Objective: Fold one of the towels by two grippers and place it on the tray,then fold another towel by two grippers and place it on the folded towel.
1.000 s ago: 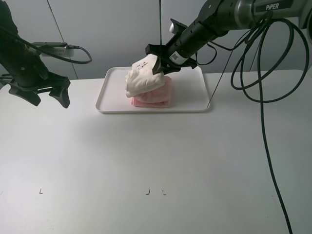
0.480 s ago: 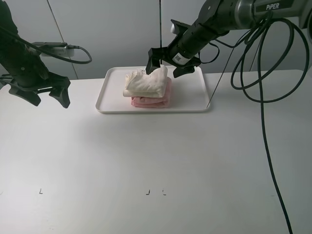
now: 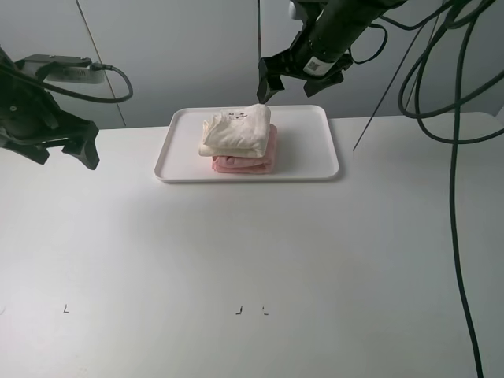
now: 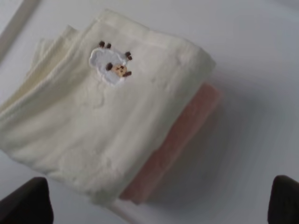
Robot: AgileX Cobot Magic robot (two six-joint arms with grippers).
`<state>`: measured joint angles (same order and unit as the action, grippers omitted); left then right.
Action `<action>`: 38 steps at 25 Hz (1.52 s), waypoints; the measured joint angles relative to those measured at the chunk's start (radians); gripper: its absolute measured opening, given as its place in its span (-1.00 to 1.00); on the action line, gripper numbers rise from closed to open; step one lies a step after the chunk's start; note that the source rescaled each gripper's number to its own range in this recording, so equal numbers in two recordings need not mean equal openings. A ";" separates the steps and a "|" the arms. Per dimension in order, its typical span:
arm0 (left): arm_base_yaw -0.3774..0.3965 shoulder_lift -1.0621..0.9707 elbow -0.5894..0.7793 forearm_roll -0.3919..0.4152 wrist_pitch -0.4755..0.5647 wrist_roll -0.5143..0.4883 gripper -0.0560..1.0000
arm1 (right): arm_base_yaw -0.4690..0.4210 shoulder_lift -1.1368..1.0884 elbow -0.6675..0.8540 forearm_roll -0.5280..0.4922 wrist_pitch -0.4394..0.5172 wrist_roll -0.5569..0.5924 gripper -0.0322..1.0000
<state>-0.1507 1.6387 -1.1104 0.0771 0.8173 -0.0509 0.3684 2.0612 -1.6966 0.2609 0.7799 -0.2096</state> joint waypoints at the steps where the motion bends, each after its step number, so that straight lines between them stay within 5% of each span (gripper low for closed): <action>1: 0.000 -0.034 0.048 0.007 -0.014 -0.006 0.99 | 0.000 -0.049 0.058 -0.040 -0.020 0.011 0.99; 7: 0.000 -0.291 0.275 0.013 -0.029 -0.043 0.99 | 0.000 -0.401 0.441 -0.247 -0.084 0.117 0.99; 15: 0.000 -0.613 0.368 0.015 0.075 -0.043 0.99 | 0.000 -0.869 0.764 -0.324 -0.001 0.187 0.99; 26: 0.000 -1.005 0.370 0.015 0.261 0.002 0.99 | 0.000 -1.346 0.981 -0.327 0.143 0.232 0.99; 38: 0.000 -1.311 0.466 -0.028 0.342 0.028 0.99 | 0.000 -1.664 1.105 -0.327 0.327 0.270 1.00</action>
<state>-0.1507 0.3278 -0.6441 0.0493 1.1593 -0.0228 0.3684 0.3969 -0.5913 -0.0664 1.1071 0.0601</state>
